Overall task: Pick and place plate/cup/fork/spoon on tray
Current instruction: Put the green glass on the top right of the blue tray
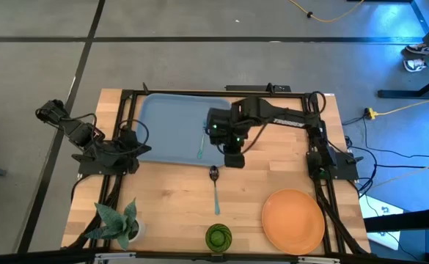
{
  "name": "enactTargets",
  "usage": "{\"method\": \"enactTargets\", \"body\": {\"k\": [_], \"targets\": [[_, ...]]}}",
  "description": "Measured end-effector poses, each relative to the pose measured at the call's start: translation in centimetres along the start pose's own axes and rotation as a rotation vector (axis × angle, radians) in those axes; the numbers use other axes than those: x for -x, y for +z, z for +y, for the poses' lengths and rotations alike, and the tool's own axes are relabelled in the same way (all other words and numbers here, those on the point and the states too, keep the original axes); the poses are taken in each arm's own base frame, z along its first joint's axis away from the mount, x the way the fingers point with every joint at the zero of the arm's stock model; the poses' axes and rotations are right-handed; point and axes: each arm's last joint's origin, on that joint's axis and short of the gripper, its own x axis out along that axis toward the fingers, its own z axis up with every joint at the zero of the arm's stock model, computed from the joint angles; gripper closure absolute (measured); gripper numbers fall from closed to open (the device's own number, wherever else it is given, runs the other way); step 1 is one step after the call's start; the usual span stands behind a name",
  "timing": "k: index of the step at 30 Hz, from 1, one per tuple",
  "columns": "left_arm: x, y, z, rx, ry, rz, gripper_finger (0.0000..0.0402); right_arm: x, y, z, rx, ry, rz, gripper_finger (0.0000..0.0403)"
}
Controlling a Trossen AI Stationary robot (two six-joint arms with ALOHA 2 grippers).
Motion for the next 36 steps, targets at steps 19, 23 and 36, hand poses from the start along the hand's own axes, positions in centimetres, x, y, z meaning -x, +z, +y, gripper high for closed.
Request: {"method": "enactTargets", "body": {"k": [19, 23, 36], "targets": [[0.0, -0.4, -0.4, 0.21, -0.107, 0.141, 0.0348, -0.6, -0.1, 1.8, -0.013, -0.014, 0.015, 0.0385], [0.0, -0.4, -0.4, 0.209, -0.107, 0.14, 0.0348, -0.8, -0.2, 2.6, 0.053, 0.057, 0.024, 0.0385], [0.0, -0.4, -0.4, 0.148, -0.111, 0.137, 0.0345, -2.4, -0.7, 9.1, 0.138, 0.127, 0.008, 0.0386]]}}
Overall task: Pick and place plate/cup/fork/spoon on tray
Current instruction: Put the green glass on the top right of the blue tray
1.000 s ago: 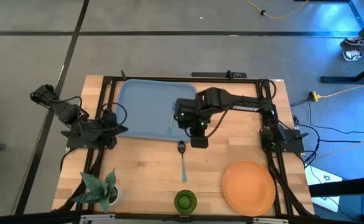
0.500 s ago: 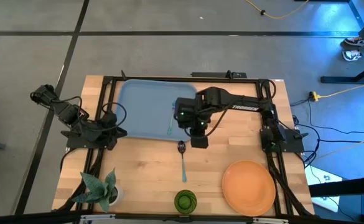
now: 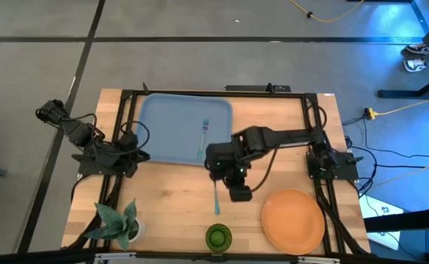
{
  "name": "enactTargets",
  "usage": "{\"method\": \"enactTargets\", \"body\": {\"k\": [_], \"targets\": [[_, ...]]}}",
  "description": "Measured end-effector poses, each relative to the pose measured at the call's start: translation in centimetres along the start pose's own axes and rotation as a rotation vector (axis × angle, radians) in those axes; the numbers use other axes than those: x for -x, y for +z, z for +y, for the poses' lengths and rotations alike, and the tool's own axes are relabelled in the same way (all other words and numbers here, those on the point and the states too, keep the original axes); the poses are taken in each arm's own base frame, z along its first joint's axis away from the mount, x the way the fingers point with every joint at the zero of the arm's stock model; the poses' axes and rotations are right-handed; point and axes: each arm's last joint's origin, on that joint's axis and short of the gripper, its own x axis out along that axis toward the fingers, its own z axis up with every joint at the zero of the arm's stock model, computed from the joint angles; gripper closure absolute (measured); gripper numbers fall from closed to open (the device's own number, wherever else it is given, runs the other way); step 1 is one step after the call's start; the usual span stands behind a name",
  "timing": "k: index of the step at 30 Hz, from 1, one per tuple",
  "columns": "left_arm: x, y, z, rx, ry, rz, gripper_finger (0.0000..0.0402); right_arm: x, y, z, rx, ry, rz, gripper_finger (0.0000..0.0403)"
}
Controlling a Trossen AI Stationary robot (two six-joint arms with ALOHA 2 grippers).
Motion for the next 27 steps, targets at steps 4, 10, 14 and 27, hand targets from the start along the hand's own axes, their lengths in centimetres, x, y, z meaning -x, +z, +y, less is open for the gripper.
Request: {"method": "enactTargets", "body": {"k": [4, 10, 14, 27], "targets": [[0.0, 0.0, 0.0, 0.0, 0.0, 0.0, 0.0345, -0.4, 0.0, 1.2, -0.013, 0.023, -0.006, 0.0398], [0.0, 0.0, 0.0, -0.001, 0.0, 0.001, 0.0345, -0.5, 0.7, 1.7, -0.115, 0.042, -0.07, 0.0381], [0.0, 0.0, 0.0, -0.014, -0.001, 0.002, 0.0345, -0.5, 0.6, 1.7, -0.159, 0.041, -0.066, 0.038], [0.0, -0.1, -0.1, -0.052, -0.03, 0.042, 0.0345, -0.6, 0.9, 2.0, -0.093, 0.033, -0.1, 0.0398]]}}
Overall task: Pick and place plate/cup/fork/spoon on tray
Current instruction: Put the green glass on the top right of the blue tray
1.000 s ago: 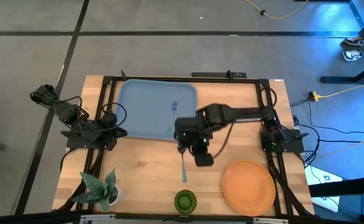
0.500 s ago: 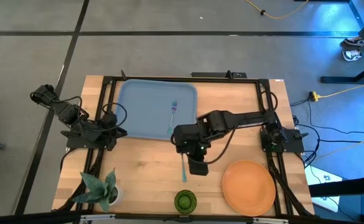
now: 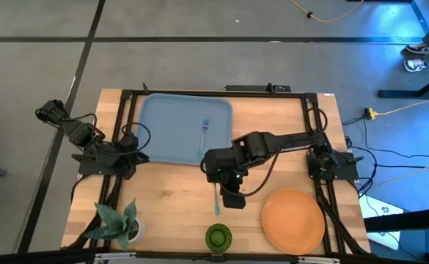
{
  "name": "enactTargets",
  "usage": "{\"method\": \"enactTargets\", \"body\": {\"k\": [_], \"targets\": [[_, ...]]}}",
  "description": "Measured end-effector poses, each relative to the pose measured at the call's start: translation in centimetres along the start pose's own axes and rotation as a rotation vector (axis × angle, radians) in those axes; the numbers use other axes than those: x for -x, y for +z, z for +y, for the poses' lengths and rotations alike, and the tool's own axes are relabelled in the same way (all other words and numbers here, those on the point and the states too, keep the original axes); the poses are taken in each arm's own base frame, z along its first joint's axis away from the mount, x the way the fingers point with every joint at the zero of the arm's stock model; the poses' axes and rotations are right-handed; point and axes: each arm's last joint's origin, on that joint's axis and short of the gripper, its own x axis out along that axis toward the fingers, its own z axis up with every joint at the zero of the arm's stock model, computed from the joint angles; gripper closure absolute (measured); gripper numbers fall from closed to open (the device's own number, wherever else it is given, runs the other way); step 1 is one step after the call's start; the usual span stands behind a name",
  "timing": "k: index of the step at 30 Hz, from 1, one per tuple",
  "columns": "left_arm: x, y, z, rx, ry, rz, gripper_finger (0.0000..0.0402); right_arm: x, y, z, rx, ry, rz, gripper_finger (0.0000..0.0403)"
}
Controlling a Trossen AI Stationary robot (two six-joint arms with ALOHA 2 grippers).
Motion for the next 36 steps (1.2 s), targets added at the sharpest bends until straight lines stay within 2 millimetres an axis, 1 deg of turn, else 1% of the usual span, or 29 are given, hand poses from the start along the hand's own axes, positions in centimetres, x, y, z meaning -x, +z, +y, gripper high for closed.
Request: {"method": "enactTargets", "body": {"k": [5, 9, 19, 24, 36], "targets": [[0.0, -0.01, 0.0, 0.0, -0.002, 0.002, 0.0345, -0.01, 0.05, -0.06, -0.013, -0.023, -0.01, 0.0382], [0.0, -0.01, 0.0, 0.001, -0.002, 0.002, 0.0345, 0.0, 0.05, -0.08, -0.023, -0.024, -0.009, 0.0378], [0.0, -0.01, -0.01, 0.001, -0.003, 0.004, 0.0345, -0.05, 0.24, -0.01, -0.009, -0.042, -0.036, 0.0378], [0.0, -0.05, -0.05, 0.001, -0.014, 0.019, 0.0345, -0.08, 0.23, 0.08, 0.04, -0.042, -0.036, 0.0397], [0.0, -0.12, -0.1, 0.0, -0.034, 0.042, 0.0345, -0.07, 0.35, -0.02, -0.025, -0.074, -0.057, 0.0381]]}}
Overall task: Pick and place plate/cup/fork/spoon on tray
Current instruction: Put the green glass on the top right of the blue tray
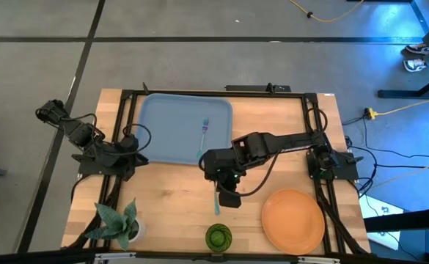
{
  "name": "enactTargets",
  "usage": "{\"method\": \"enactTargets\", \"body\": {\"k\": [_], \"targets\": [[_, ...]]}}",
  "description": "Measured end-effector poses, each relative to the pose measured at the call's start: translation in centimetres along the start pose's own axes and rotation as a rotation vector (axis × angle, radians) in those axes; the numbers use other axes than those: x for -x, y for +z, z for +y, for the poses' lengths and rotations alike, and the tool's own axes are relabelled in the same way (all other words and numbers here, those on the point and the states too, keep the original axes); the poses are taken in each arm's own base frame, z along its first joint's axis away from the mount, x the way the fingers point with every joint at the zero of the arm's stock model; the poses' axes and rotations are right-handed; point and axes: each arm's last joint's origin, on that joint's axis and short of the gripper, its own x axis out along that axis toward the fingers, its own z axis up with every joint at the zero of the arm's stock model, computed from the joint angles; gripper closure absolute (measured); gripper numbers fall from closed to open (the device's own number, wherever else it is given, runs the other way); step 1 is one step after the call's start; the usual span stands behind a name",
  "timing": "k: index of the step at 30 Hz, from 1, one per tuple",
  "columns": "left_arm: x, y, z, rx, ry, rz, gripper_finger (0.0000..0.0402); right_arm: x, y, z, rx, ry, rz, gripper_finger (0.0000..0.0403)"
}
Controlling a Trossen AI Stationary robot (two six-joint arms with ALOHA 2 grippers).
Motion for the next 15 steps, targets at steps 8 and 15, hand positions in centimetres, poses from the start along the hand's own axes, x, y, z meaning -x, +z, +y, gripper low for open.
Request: {"method": "enactTargets", "body": {"k": [8, 15], "targets": [[0.0, 0.0, 0.0, 0.0, -0.001, 0.001, 0.0345, -0.02, 0.08, -0.09, 0.021, -0.045, -0.019, 0.0381], [0.0, 0.0, 0.0, 0.0, 0.0, 0.001, 0.0345, -0.02, 0.08, -0.09, 0.045, -0.045, -0.019, 0.0398]]}}
